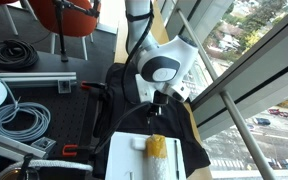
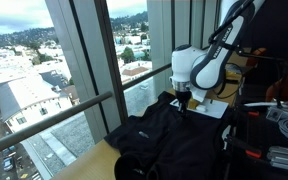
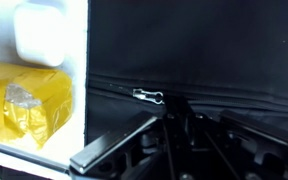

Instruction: Close the zipper on the black jacket.

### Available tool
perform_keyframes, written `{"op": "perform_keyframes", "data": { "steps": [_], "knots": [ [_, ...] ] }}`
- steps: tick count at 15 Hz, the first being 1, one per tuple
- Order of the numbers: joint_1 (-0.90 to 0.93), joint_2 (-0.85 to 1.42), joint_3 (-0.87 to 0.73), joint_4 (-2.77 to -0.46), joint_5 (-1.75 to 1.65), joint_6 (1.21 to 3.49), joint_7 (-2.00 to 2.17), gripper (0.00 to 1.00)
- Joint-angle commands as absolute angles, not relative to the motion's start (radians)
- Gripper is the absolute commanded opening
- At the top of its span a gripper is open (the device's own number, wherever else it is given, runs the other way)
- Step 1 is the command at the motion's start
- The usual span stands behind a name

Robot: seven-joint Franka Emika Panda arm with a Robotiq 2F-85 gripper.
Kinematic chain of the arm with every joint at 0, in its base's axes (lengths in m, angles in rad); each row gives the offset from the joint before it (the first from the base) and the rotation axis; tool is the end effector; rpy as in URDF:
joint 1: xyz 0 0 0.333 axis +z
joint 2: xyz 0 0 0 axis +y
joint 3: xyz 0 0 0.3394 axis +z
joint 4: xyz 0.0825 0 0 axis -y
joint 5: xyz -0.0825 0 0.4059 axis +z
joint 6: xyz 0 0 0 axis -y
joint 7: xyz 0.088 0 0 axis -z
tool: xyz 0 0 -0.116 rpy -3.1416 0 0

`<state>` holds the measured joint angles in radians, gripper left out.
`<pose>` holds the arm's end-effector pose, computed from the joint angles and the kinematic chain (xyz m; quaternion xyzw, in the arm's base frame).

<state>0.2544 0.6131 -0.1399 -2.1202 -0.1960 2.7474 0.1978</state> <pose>0.5854 0.0715 0.1112 0.9950 0.0614 0.0188 0.0763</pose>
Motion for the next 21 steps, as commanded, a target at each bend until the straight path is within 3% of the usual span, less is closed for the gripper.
{"op": "perform_keyframes", "data": {
  "steps": [1, 21],
  "knots": [
    [0.306, 0.627, -0.165, -2.115, -0.236, 2.760, 0.257, 0.02],
    [0.412, 0.599, -0.113, -2.060, -0.227, 2.715, 0.299, 0.02]
  ]
}}
